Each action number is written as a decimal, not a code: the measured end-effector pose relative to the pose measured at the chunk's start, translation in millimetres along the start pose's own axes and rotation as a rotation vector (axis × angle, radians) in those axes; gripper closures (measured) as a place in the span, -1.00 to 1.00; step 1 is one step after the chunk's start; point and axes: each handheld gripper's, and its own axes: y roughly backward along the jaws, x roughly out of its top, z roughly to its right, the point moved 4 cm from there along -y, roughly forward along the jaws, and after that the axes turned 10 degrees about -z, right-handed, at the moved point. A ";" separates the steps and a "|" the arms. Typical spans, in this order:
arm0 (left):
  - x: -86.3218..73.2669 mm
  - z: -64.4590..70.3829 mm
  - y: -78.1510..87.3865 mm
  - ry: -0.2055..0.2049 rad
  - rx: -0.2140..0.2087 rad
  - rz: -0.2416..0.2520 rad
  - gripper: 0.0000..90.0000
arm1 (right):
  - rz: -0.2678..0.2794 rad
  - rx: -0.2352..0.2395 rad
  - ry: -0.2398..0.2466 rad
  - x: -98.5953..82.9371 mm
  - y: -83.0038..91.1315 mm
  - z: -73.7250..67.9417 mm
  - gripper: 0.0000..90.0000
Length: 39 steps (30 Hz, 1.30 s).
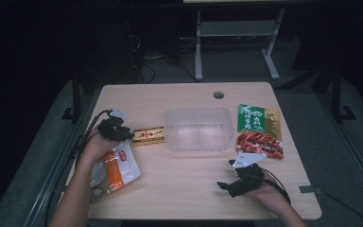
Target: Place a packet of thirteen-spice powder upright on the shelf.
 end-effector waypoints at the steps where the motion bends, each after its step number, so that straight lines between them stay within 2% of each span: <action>1: 2.4 1.0 -1.8 -0.030 0.002 -0.003 0.02 | -0.002 0.002 -0.002 -0.1 0.0 -0.3 -0.82; 3: 7.2 4.6 -4.7 -0.073 -0.003 -0.002 -0.19 | -0.003 0.003 -0.001 -0.4 -0.2 -0.3 -0.82; 7: 15.1 8.5 -12.6 -0.143 -0.005 -0.032 -0.39 | -0.003 0.002 0.002 -0.7 -0.6 0.5 -0.82; 12: 20.7 12.6 -23.3 -0.183 -0.034 -0.056 -0.53 | -0.005 0.008 0.002 -1.1 -0.7 -0.2 -0.82; 17: 21.7 11.9 -32.6 -0.189 -0.030 -0.073 -0.57 | -0.006 0.010 0.003 -1.3 -1.0 -0.2 -0.82; 18: 21.3 10.7 -34.7 -0.201 -0.029 -0.082 -0.57 | -0.006 0.011 0.004 -1.3 -1.1 -0.3 -0.82; 23: 19.5 9.9 -38.8 -0.201 -0.039 -0.099 -0.58 | -0.008 0.012 0.004 -1.5 -1.5 -0.3 -0.82; 29: 18.5 7.7 -36.5 -0.199 -0.041 -0.099 -0.36 | -0.008 0.013 0.005 -1.5 -1.6 -0.5 -0.82; 33: 18.6 7.3 -36.6 -0.189 -0.044 -0.103 -0.35 | -0.009 0.012 0.005 -1.5 -1.5 -0.5 -0.82; 36: 19.1 7.3 -36.6 -0.171 -0.044 -0.104 -0.34 | -0.008 0.012 0.005 -1.4 -1.6 -0.3 -0.82; 39: 19.2 5.6 -35.5 -0.135 -0.058 -0.103 -0.31 | -0.010 0.011 0.005 -1.5 -1.6 -0.6 -0.82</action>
